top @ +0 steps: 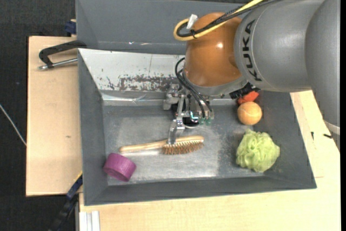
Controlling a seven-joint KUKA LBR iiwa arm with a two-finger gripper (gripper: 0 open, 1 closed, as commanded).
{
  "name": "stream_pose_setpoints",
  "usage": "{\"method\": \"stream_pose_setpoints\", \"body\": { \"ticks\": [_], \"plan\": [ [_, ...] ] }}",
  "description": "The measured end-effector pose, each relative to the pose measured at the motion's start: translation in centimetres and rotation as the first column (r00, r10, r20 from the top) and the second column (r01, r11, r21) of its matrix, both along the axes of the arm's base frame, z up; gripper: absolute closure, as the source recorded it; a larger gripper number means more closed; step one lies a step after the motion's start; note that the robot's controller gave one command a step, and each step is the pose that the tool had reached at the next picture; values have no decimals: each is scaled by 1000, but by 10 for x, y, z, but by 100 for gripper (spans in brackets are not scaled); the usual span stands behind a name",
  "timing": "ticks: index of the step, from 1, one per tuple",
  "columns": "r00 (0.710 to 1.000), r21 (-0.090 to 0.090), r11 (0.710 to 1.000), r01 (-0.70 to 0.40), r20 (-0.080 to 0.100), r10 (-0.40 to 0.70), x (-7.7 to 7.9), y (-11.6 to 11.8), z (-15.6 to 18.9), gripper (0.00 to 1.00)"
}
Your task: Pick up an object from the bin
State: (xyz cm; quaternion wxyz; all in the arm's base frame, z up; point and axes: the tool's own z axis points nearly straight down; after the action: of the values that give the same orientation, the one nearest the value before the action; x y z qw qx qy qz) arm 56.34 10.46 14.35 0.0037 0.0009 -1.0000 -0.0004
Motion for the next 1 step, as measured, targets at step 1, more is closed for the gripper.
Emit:
{"method": "stream_pose_setpoints", "body": {
  "ticks": [1],
  "plan": [
    [1000, 1, 1000, 2, 8, -2, 2, 0, 4, 0]
  ]
}}
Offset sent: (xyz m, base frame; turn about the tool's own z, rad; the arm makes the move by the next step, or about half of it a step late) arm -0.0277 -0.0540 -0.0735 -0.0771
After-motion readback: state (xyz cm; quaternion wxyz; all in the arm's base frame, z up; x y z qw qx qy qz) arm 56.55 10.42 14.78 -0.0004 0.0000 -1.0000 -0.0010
